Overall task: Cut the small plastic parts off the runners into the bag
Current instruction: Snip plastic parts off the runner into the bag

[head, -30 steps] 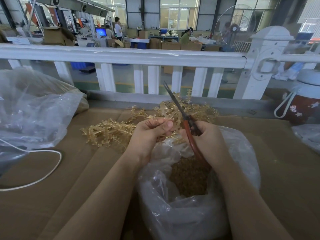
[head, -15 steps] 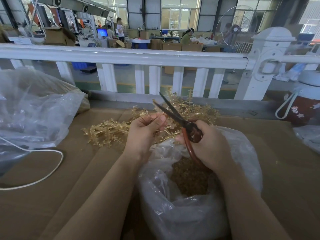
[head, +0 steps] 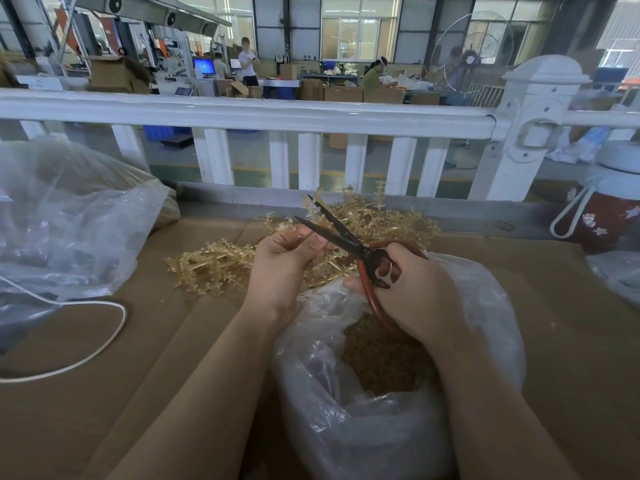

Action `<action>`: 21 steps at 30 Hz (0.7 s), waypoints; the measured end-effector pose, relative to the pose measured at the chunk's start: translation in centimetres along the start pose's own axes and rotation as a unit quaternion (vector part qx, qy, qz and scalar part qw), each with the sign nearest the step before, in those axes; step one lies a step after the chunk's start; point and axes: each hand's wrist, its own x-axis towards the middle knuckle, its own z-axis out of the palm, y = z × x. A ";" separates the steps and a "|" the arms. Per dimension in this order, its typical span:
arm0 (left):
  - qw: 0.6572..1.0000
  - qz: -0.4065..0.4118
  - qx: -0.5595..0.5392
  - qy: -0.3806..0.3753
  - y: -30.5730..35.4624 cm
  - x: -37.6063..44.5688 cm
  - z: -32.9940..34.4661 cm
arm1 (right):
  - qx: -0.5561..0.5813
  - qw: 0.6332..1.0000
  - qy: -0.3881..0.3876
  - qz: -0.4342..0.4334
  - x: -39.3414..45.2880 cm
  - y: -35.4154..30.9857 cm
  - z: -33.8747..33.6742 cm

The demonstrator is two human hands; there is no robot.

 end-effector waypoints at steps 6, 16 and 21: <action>1.000 0.014 -0.001 -0.004 0.2 -0.1 0.0 | -0.041 0.999 0.030 0.000 0.0 -0.4 0.0; 0.999 0.033 0.023 -0.014 0.1 0.1 -0.2 | -0.048 0.998 0.031 -0.007 0.0 -0.2 0.0; 0.998 0.055 0.037 -0.012 0.2 -0.2 -0.1 | -0.051 0.998 0.035 -0.004 0.0 -0.4 0.0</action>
